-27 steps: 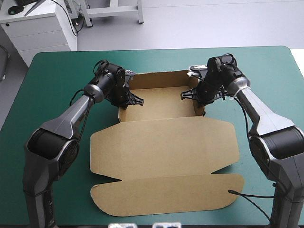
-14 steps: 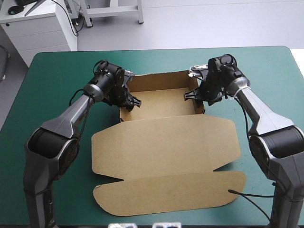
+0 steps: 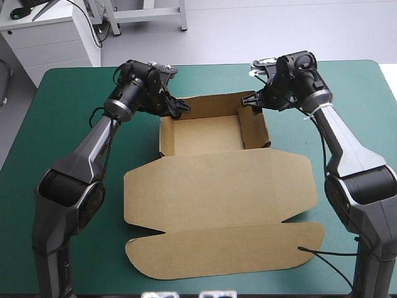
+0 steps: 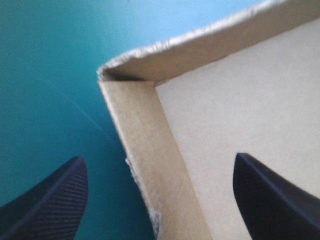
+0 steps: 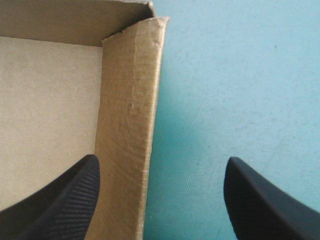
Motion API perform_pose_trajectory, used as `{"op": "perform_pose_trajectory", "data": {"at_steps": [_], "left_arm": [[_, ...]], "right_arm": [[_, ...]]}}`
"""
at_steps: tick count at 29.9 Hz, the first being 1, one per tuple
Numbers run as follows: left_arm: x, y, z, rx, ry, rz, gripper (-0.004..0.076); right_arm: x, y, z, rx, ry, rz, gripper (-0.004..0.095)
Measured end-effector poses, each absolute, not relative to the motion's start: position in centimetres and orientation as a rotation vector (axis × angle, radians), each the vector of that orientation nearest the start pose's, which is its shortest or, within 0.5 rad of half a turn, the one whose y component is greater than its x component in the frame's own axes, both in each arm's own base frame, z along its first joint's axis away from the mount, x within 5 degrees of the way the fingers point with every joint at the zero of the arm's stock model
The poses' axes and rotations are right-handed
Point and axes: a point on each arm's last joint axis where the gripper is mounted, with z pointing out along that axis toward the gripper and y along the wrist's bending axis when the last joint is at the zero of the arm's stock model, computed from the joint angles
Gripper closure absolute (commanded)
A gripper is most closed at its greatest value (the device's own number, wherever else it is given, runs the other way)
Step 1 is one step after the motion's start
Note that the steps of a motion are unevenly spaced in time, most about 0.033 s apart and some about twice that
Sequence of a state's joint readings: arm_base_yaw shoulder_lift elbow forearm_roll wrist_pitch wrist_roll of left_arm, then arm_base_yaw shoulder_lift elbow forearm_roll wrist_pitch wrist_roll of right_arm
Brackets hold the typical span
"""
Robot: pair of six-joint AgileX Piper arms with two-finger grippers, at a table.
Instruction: Fold the box
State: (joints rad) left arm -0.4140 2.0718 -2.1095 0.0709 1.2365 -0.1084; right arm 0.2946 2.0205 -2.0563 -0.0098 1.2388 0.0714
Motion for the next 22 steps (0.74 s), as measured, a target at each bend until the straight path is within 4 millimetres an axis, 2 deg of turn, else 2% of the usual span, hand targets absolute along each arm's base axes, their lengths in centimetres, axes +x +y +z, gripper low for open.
{"op": "perform_pose_trajectory", "data": {"at_steps": [4, 6, 8, 11, 12, 18, 22], "left_arm": [[41.4, -17.5, 35.1, 0.401, 2.575, -0.093, 0.0164], [40.8, -17.2, 36.6, 0.392, 2.545, -0.098, 0.021], [40.0, -16.7, 38.2, 0.384, 2.508, -0.09, 0.0351], [38.6, -15.7, 40.9, 0.368, 2.441, -0.057, 0.0678], [38.0, -15.4, 41.9, 0.362, 2.417, -0.053, 0.0726], [33.8, -13.3, 46.8, 0.27, 2.31, -0.093, 0.0731], [31.2, -11.2, 48.4, 0.137, 2.294, -0.133, 0.0731]], "right_arm": [[42.4, 12.9, 33.2, -0.299, 2.675, 0.114, 0.026], [42.4, 12.9, 33.3, -0.297, 2.675, 0.124, 0.026], [42.0, 12.8, 34.0, -0.295, 2.662, 0.133, 0.026], [41.1, 12.5, 35.9, -0.281, 2.622, 0.144, 0.026], [40.7, 12.4, 36.6, -0.277, 2.607, 0.147, 0.026], [39.2, 12.1, 39.1, -0.27, 2.55, 0.181, 0.026], [38.7, 12.0, 38.6, -0.269, 2.576, 0.185, 0.026]]}}
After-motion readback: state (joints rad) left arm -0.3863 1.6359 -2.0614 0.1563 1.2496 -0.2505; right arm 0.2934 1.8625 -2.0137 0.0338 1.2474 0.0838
